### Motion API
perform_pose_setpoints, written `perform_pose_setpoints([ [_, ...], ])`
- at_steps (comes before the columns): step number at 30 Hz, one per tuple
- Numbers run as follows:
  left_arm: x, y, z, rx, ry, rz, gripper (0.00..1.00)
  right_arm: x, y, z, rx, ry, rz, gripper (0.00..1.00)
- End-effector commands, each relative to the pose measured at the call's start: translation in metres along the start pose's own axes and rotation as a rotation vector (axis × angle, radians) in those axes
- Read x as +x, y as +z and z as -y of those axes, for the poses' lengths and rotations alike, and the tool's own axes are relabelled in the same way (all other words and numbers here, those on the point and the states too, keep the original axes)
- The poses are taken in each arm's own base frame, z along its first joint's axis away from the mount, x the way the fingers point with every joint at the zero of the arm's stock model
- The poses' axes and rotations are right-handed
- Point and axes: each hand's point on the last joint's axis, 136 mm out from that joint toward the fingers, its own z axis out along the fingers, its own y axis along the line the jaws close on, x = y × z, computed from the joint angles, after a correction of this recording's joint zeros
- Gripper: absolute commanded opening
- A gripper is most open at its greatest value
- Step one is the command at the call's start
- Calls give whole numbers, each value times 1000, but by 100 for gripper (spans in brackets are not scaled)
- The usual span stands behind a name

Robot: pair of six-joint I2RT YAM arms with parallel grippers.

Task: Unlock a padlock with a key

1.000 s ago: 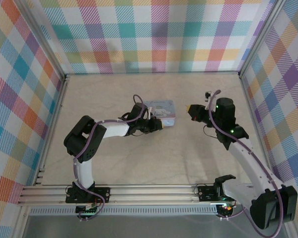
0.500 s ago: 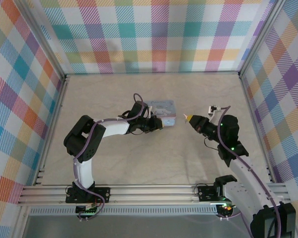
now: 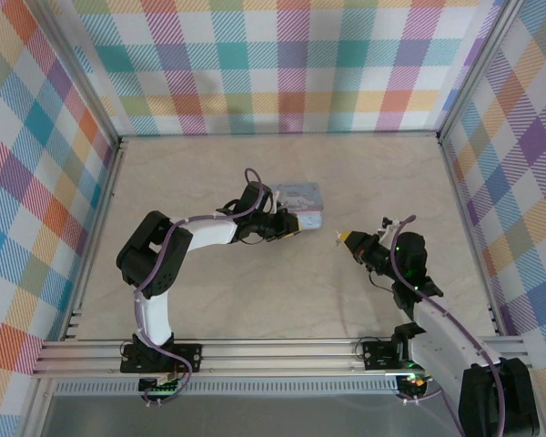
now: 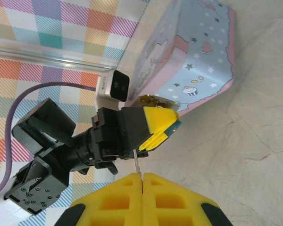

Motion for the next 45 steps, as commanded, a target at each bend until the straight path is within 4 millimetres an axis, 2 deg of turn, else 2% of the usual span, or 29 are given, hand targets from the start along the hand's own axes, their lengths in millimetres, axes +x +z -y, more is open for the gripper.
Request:
perform_pose_setpoints([
  [1, -7, -3, 16, 53, 18, 4, 11, -7, 2, -7, -54, -3, 35, 0],
  [11, -9, -2, 20, 83, -25, 0, 11, -2, 15, 7, -25, 7, 19, 0],
  [22, -12, -3, 23, 99, -85, -14, 11, 13, 42, 9, -50, -11, -20, 0],
  [38, -16, -4, 26, 88, -89, -15, 11, 15, 74, 15, -160, 50, -13, 0],
  [40, -16, -4, 25, 87, -91, -16, 11, 20, 82, 21, -143, 58, -35, 0],
  [45, -17, -5, 26, 94, -90, -13, 11, 29, 91, 17, -145, 22, -45, 0],
])
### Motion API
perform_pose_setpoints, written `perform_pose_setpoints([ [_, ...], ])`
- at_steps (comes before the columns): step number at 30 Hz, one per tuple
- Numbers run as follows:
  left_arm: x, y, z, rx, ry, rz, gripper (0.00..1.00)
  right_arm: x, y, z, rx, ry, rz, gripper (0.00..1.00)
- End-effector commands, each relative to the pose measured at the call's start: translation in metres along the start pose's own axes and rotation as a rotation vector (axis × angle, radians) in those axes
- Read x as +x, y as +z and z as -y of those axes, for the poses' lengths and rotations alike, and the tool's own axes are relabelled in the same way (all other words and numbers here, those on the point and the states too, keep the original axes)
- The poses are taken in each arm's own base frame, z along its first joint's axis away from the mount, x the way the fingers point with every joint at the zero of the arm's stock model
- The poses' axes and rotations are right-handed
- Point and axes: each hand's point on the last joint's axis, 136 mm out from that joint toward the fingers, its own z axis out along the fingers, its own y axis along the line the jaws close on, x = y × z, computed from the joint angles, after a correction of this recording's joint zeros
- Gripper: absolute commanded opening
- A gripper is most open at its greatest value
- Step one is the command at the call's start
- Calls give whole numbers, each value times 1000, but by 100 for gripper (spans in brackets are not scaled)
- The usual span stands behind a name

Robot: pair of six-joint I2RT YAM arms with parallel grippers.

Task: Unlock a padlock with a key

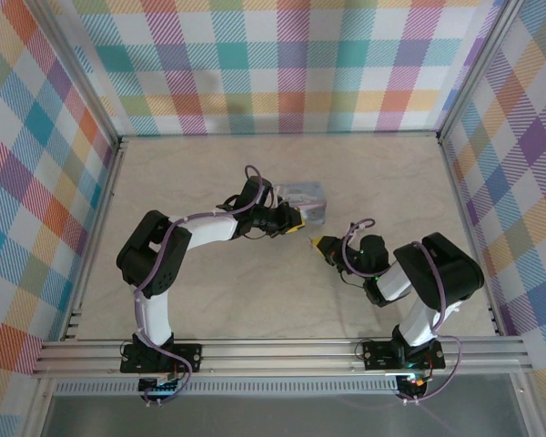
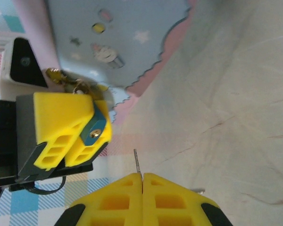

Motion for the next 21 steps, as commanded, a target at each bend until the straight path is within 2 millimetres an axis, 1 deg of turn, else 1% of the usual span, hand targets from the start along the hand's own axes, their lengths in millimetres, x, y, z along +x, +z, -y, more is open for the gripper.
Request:
perform_pose_setpoints([
  [1, -4, -1, 9, 35, -5, -11, 11, -10, 5, -34, -117, -65, 44, 0],
  [9, -5, 0, 9, 42, -10, -11, 11, -12, 9, -35, -117, -67, 52, 0],
  [13, -5, 0, 9, 45, -13, -11, 11, -13, 12, -39, -128, -71, 52, 0],
  [21, -5, 1, 10, 55, -17, -12, 11, -12, 16, -37, -124, -65, 41, 0],
])
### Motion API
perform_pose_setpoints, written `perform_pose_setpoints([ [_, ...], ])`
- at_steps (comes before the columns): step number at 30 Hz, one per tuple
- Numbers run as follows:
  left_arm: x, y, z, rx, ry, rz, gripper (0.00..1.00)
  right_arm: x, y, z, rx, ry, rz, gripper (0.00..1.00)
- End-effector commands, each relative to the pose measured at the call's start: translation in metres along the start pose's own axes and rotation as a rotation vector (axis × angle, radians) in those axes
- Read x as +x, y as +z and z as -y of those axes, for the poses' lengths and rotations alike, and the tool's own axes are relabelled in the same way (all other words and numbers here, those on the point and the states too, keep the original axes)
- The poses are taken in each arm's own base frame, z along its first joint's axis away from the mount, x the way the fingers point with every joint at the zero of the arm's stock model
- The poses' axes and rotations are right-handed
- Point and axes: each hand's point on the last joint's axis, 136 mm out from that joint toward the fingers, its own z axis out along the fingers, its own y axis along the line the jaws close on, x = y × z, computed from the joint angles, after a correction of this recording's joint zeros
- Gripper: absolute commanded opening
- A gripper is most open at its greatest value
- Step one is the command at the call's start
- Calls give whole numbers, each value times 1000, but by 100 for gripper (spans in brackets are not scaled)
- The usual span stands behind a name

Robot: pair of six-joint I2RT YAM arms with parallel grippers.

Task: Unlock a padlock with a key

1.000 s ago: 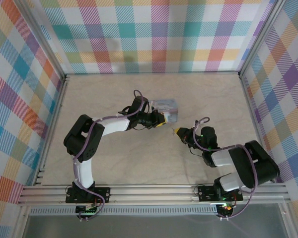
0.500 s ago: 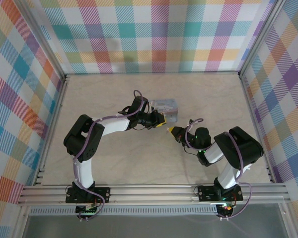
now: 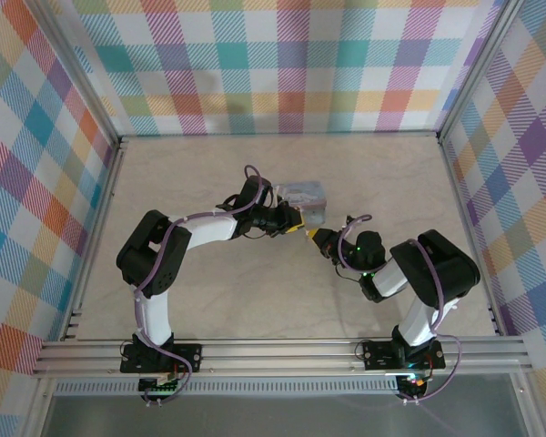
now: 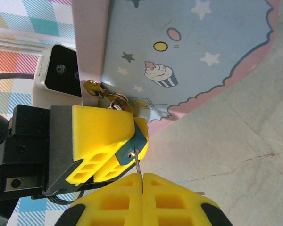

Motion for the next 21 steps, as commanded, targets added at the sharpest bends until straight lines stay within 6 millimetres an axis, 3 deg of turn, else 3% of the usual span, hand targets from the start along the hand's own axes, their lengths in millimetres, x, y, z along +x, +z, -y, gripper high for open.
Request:
perform_pose_setpoints([
  [1, -5, 1, 8, 45, -8, -7, 11, -4, 6, -18, -64, -30, 12, 0],
  [21, -1, 3, 4, 53, -15, -15, 11, -8, 10, -32, -101, -33, 20, 0],
])
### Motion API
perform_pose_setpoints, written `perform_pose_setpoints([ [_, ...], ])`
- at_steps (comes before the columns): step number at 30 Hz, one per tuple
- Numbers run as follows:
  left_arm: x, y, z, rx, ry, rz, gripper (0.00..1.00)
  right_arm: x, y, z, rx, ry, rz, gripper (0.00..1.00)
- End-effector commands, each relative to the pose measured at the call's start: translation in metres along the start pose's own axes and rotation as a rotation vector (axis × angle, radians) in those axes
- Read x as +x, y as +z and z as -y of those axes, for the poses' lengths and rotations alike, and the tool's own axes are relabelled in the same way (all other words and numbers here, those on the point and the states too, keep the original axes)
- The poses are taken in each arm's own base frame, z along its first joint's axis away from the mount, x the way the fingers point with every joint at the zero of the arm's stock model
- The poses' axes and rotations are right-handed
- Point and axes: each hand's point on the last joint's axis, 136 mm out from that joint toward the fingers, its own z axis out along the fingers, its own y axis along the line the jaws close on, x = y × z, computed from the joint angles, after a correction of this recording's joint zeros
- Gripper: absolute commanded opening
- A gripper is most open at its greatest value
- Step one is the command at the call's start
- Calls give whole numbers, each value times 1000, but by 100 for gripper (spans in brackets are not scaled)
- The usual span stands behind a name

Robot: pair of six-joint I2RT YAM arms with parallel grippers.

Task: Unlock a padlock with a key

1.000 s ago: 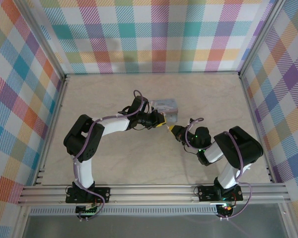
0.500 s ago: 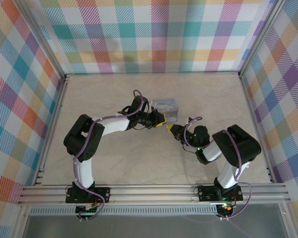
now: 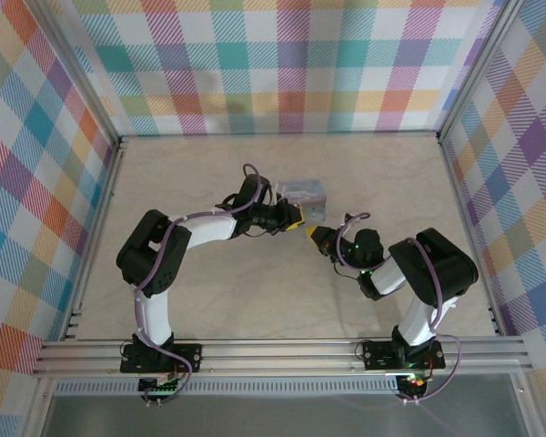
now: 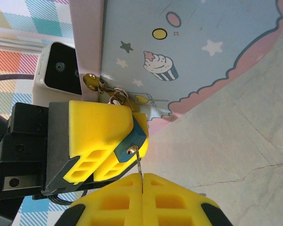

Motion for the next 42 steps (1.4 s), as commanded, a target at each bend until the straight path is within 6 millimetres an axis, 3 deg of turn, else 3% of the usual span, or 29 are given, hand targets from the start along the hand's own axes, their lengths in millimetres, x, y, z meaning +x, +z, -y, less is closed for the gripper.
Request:
perform_pose_setpoints([
  [1, 5, 2, -2, 25, -12, -33, 11, -6, 4, -28, -91, -33, 21, 0],
  [12, 7, 4, -4, 31, -23, -35, 11, -9, 2, -30, -90, -25, 50, 0],
  [42, 2, 1, 16, 130, -67, -11, 11, -22, 2, -42, -103, -46, 150, 0],
])
